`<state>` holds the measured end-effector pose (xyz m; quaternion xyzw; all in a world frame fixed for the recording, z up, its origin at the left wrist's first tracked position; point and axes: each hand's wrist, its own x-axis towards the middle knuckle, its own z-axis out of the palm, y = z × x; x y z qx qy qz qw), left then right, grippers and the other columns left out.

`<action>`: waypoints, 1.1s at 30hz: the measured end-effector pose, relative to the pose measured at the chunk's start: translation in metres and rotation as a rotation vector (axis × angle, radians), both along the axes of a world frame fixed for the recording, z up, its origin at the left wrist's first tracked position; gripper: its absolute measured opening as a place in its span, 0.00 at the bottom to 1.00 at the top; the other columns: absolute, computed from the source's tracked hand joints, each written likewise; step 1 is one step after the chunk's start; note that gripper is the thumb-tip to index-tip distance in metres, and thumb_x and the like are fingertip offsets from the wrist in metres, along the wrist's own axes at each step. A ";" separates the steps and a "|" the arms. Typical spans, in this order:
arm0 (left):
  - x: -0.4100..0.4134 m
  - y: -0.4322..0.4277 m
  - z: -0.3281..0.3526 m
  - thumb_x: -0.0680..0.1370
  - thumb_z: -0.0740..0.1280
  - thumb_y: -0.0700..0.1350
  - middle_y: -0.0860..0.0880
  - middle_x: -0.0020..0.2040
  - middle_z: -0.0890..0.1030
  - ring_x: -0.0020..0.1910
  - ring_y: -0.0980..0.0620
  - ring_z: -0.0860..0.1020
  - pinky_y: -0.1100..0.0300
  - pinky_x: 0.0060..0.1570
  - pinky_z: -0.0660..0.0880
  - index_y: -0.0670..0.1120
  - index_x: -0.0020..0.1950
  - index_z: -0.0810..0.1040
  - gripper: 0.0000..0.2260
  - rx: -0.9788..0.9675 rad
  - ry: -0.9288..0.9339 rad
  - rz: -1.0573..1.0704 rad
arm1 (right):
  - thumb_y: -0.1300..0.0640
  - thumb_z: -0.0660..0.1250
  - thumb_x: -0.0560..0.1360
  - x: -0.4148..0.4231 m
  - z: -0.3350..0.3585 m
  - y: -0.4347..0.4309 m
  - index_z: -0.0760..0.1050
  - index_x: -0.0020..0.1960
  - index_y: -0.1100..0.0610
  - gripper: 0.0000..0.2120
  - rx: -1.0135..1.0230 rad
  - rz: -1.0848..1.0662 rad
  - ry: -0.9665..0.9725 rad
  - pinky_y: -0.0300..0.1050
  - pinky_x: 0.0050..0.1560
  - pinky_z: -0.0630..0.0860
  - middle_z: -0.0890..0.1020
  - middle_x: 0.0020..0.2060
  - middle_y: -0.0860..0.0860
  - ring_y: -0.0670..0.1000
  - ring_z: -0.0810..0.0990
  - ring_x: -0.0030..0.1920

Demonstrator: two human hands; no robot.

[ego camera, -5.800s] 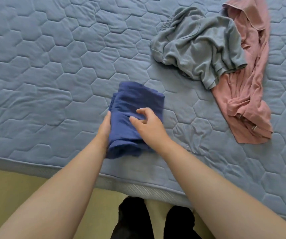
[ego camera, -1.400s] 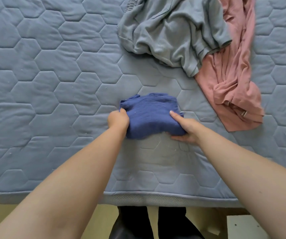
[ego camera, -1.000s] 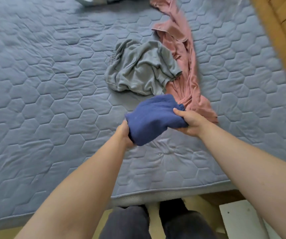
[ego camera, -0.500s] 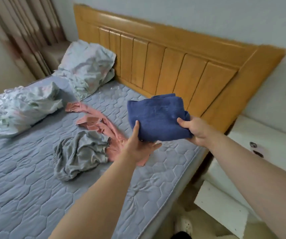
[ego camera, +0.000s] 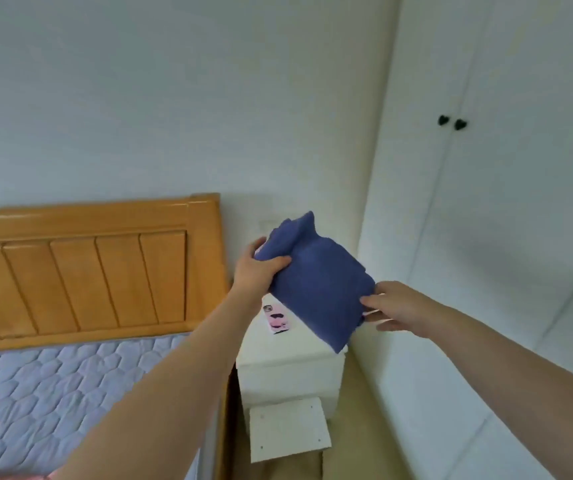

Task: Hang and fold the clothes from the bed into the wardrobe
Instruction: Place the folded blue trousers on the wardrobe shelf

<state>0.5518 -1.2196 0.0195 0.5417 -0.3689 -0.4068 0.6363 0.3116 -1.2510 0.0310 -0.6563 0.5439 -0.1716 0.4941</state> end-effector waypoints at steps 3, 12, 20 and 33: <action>-0.074 -0.025 0.046 0.65 0.76 0.45 0.57 0.51 0.76 0.50 0.56 0.77 0.68 0.45 0.70 0.54 0.68 0.69 0.33 -0.059 -0.680 -0.219 | 0.50 0.66 0.76 -0.076 0.040 0.009 0.64 0.70 0.54 0.25 -0.273 -0.197 0.035 0.44 0.59 0.69 0.71 0.67 0.51 0.50 0.71 0.65; -0.279 -0.017 0.161 0.68 0.73 0.49 0.60 0.38 0.75 0.39 0.60 0.74 0.69 0.35 0.66 0.57 0.55 0.70 0.20 -0.465 -1.414 -0.690 | 0.47 0.77 0.65 -0.226 0.123 0.089 0.48 0.77 0.48 0.52 -0.531 -0.158 0.246 0.40 0.63 0.65 0.57 0.74 0.43 0.45 0.61 0.71; -0.367 0.005 0.224 0.63 0.79 0.45 0.64 0.46 0.77 0.44 0.67 0.76 0.75 0.36 0.70 0.63 0.48 0.70 0.23 -0.682 -1.166 -1.120 | 0.58 0.72 0.71 -0.314 0.177 0.140 0.69 0.67 0.47 0.27 -0.449 -0.356 0.137 0.37 0.51 0.78 0.79 0.59 0.44 0.43 0.80 0.54; -0.464 0.048 0.271 0.63 0.79 0.56 0.62 0.54 0.76 0.46 0.68 0.77 0.73 0.39 0.73 0.63 0.58 0.72 0.26 -0.807 -0.681 -1.267 | 0.65 0.63 0.73 -0.365 0.235 0.239 0.78 0.50 0.65 0.08 -0.569 -0.853 -0.088 0.46 0.44 0.76 0.83 0.43 0.59 0.54 0.81 0.42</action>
